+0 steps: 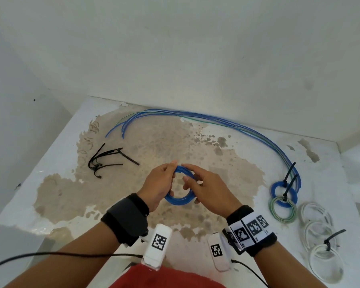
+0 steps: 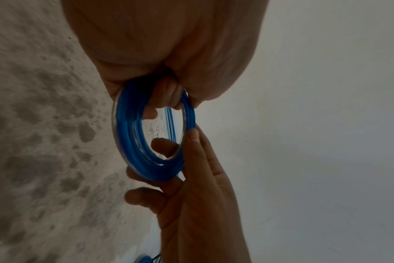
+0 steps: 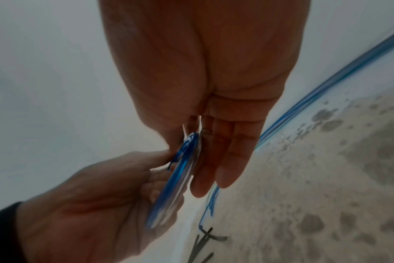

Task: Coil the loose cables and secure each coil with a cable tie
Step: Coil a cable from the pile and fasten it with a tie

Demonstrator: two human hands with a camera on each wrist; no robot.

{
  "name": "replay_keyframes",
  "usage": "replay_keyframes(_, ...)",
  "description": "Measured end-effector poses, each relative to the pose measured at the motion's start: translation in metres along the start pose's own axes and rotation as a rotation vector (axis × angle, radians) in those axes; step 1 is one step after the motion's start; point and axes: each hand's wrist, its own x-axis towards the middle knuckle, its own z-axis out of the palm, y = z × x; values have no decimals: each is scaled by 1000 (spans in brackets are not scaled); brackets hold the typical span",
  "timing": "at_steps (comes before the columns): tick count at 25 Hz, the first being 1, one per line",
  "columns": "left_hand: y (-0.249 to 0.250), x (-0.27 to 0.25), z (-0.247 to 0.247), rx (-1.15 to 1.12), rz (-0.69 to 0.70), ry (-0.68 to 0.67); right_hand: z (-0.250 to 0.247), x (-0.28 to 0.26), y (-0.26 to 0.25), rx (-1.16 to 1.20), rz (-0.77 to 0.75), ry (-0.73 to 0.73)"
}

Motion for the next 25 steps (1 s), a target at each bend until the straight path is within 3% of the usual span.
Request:
replay_keyframes(3, -1, 6, -9, -48, -48, 72, 13, -3, 1, 143, 44, -139)
replay_keyframes(11, -11, 15, -38, -128, -146, 82, 41, 10, -4, 313, 40, -224)
replay_keyframes(16, -23, 21, -78, -173, -166, 64, 75, 27, -18, 268, 30, -208)
replay_keyframes(20, -39, 34, -137, -137, -161, 114, 121, 59, -34, 171, 82, -276)
replay_keyframes(22, -46, 43, -174, -126, -171, 129, 147, 86, -37, 150, 126, -203)
replay_keyframes(25, -52, 60, -222, -139, -216, 134, 176, 141, -15, -44, 201, 119)
